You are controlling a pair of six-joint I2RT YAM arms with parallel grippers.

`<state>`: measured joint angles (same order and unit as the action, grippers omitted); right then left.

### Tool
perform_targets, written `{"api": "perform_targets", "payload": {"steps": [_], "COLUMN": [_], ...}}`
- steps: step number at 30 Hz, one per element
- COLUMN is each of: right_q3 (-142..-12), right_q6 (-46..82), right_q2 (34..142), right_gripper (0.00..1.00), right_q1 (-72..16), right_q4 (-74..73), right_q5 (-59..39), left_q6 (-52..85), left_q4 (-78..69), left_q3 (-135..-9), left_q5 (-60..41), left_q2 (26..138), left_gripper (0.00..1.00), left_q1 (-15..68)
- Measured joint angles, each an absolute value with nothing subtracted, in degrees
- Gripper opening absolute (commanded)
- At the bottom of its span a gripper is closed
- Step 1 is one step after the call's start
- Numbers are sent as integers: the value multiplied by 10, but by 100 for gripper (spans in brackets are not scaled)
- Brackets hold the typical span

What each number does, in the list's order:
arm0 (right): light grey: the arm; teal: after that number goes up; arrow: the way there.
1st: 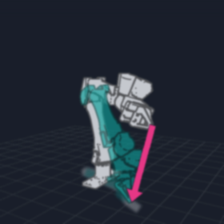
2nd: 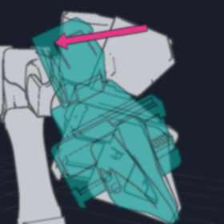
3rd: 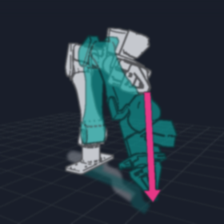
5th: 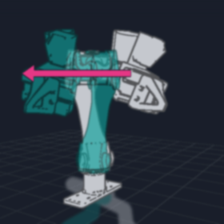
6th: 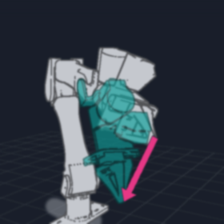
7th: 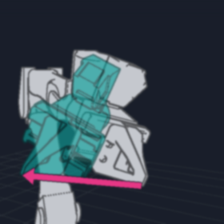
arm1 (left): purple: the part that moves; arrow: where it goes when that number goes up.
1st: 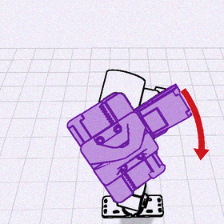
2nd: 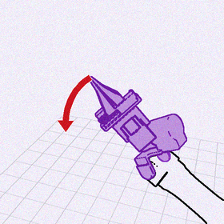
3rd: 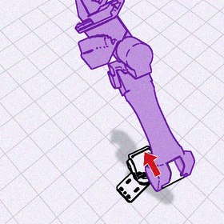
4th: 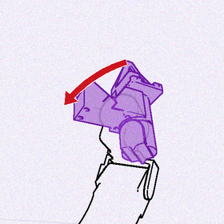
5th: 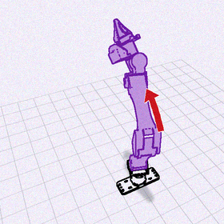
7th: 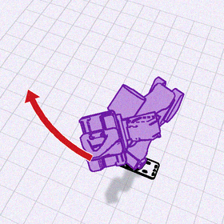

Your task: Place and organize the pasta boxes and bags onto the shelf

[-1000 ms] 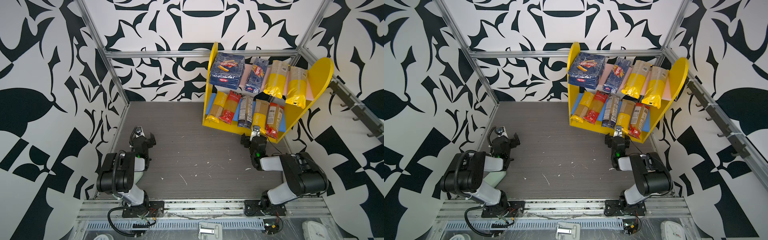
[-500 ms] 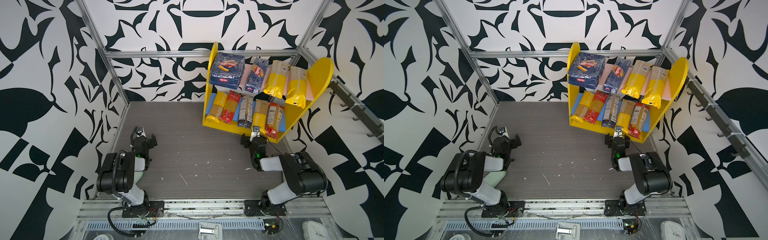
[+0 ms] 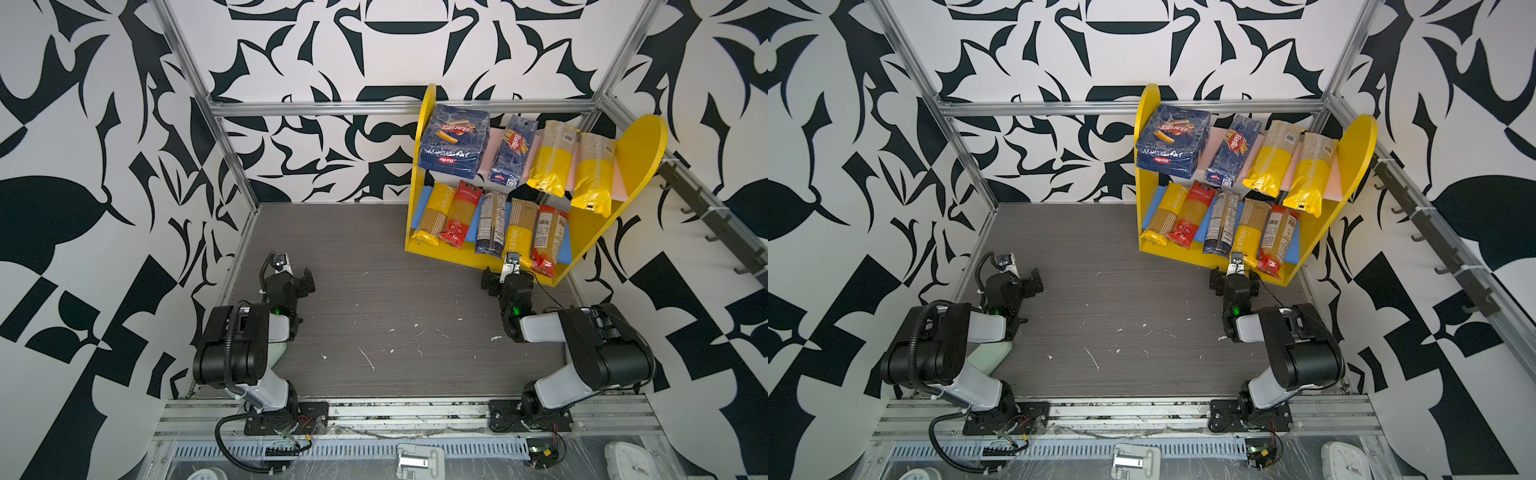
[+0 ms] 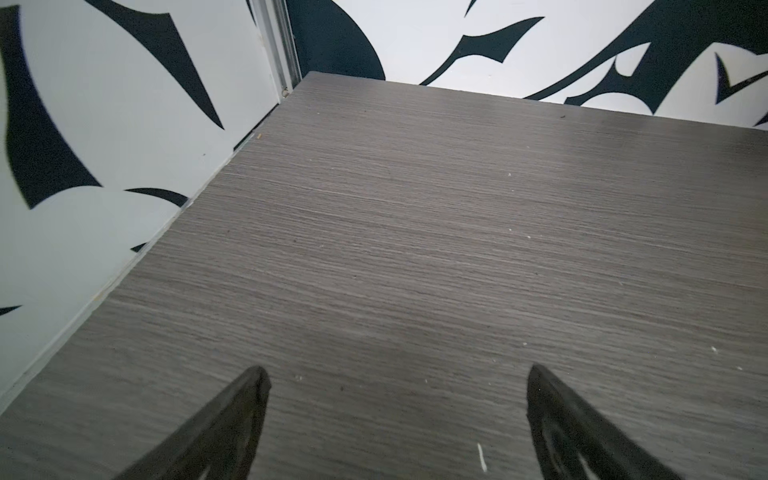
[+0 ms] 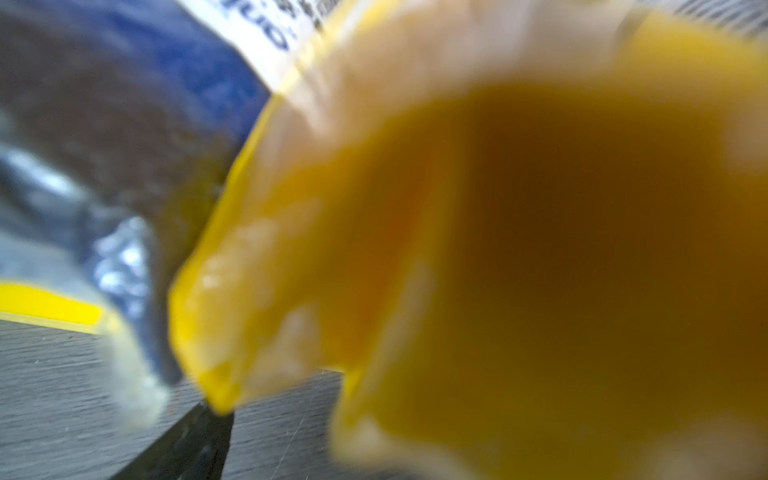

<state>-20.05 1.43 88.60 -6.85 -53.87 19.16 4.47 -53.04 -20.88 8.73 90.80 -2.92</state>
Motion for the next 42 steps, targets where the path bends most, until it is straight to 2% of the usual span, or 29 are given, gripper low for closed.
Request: {"api": "perform_targets", "payload": {"steps": [9,42], "right_q3": [-201,-200], "right_q6": [14,11], "right_q2": [886,889], "right_gripper": [100,100], "right_q1": [-69,-68], "right_q4": [-539,-544], "right_q5": [191,181], "left_q6": [45,45], "left_q4": [-524,-524], "left_q3": [-209,-209], "left_q5": [57,51], "left_q2": [907,905], "left_gripper": [99,99], "left_q1": [-35,-35]}}
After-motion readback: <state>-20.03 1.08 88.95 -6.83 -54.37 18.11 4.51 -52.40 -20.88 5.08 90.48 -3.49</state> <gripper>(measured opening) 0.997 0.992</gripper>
